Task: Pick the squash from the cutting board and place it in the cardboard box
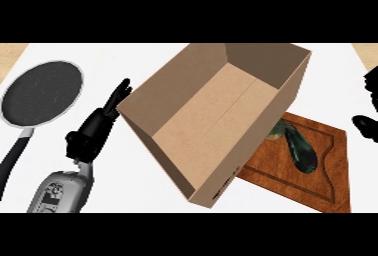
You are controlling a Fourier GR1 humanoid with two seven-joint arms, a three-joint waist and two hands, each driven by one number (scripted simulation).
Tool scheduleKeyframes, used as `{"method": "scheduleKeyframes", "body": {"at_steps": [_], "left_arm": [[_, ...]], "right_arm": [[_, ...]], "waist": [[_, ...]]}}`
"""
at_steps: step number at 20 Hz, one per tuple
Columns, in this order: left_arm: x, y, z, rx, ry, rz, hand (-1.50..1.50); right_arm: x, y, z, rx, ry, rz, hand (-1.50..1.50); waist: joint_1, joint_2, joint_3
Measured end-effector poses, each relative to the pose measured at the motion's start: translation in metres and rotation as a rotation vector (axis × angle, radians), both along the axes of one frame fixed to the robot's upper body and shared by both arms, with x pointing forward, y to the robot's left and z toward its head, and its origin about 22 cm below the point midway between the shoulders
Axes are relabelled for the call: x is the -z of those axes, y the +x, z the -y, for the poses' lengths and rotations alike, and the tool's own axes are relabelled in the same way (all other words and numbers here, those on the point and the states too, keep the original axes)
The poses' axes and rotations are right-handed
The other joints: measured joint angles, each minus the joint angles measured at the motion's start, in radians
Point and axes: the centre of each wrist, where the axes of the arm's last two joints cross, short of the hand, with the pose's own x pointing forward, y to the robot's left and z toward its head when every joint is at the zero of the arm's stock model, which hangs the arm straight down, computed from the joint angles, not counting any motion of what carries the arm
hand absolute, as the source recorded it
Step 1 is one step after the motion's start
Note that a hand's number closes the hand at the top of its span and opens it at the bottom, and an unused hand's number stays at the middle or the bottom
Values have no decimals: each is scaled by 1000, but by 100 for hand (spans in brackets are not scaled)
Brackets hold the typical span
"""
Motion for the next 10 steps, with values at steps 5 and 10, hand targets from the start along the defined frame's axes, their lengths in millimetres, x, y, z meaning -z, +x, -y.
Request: {"method": "scheduleKeyframes", "body": {"at_steps": [5,10], "left_arm": [[-1,-1,6,29,-1,-8,0],[3,-3,14,22,-9,6,0]], "right_arm": [[-25,23,-13,27,14,-30,150],[-31,44,-40,10,18,-74,150]], "waist": [[0,-1,-1],[-1,-3,-1]]}}
